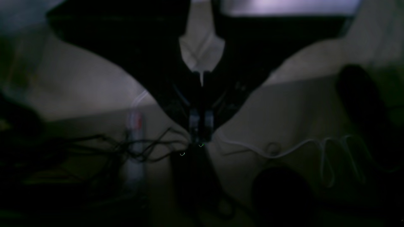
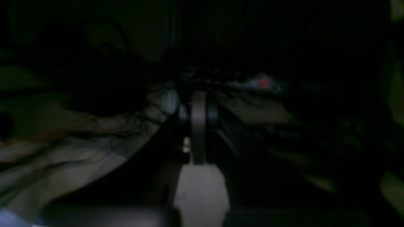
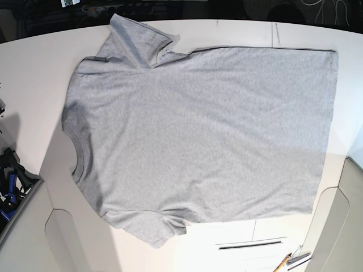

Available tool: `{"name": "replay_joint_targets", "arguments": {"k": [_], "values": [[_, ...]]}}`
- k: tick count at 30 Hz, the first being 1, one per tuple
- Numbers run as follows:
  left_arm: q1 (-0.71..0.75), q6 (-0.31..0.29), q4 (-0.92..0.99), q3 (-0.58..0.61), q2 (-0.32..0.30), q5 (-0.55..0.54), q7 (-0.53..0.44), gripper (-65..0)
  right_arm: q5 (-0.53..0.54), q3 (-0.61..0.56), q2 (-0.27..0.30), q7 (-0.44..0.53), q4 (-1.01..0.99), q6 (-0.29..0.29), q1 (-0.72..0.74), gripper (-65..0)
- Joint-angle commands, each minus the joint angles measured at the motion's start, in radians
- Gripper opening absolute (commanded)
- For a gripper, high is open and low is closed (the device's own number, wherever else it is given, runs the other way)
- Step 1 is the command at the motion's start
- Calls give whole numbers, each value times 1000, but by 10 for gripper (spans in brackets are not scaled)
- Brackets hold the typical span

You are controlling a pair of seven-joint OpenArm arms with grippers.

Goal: Fold the T-shirt properly

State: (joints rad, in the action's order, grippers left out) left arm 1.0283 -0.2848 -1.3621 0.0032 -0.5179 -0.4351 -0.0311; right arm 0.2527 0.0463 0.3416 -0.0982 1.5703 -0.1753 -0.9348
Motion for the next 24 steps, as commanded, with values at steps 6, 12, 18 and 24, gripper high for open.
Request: {"name": "replay_joint_targets", "arguments": {"k": [6,12,18,24], "values": [[196,-321,-317,-291,-52,-184,166,-650,169,135,10,-94,394,-95,-142,-650],[218,-413,-481,-573,-42,-508,399,-650,460,374,-49,-197,547,-175,-92,-650],[159,-413,-485,-718,-42,-672,480,-650,724,592,-176,-318,424,-301,101,-650],[66,-413,-485,-722,-42,-729,606,-650,828,671,-211,-373,125,-338,323,-650]]}}
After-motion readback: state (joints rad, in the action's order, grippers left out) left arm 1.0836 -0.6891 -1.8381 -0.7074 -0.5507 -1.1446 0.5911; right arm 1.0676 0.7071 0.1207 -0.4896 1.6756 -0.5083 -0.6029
